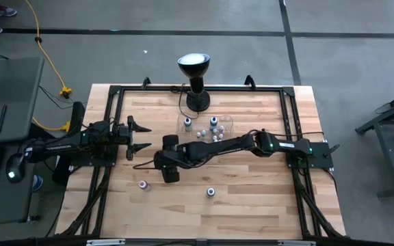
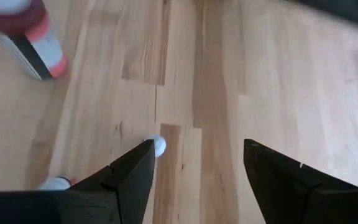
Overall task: Pick & Place food coloring
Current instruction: Put the small purple food coloring bottle into the transparent bin
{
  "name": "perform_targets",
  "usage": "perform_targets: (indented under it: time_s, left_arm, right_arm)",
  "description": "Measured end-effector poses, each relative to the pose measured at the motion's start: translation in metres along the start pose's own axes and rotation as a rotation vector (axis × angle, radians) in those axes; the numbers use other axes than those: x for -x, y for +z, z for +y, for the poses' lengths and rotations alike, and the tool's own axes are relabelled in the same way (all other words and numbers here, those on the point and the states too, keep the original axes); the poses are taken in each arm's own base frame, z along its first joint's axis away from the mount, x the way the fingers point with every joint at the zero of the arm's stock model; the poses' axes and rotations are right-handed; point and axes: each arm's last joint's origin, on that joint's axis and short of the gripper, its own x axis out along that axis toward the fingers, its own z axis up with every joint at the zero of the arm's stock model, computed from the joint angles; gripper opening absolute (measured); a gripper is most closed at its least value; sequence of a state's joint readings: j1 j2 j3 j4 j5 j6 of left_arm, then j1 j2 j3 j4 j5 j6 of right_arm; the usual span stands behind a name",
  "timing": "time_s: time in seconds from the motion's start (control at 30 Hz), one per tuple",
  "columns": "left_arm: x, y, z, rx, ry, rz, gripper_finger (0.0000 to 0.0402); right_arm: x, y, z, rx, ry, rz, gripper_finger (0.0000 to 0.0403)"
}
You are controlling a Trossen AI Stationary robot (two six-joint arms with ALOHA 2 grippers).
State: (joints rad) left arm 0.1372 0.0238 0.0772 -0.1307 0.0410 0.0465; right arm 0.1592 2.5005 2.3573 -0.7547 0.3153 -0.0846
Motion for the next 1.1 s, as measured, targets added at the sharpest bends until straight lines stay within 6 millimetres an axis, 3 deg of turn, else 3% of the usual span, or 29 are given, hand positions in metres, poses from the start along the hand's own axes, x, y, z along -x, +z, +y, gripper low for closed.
perform_targets:
  time_s: [0.1,0.23,0.47,0.67,1.1]
  left_arm:
    - [0.0,0.0,0.0,0.0,0.0,0.0,0.0278]
    - [0.0,0.0,0.0,0.0,0.0,0.0,0.0278]
    - [0.0,0.0,0.0,0.0,0.0,0.0,0.0278]
    - [0.0,0.0,0.0,0.0,0.0,0.0,0.0278]
    - [0.0,0.0,0.0,0.0,0.0,0.0,0.0278]
  right_arm:
    - [0.012,0.003,0.006,-0.078,-0.033,-0.003,0.0234]
    - [0.024,0.005,0.014,-0.338,-0.022,-0.004,0.0234]
    - [0.035,0.008,0.044,-0.679,0.002,-0.035,0.0234]
    - [0.029,-0.002,0.066,-0.881,-0.087,-0.091,0.0234]
    - [0.0,-0.018,0.066,-0.99,-0.119,-0.17,0.0234]
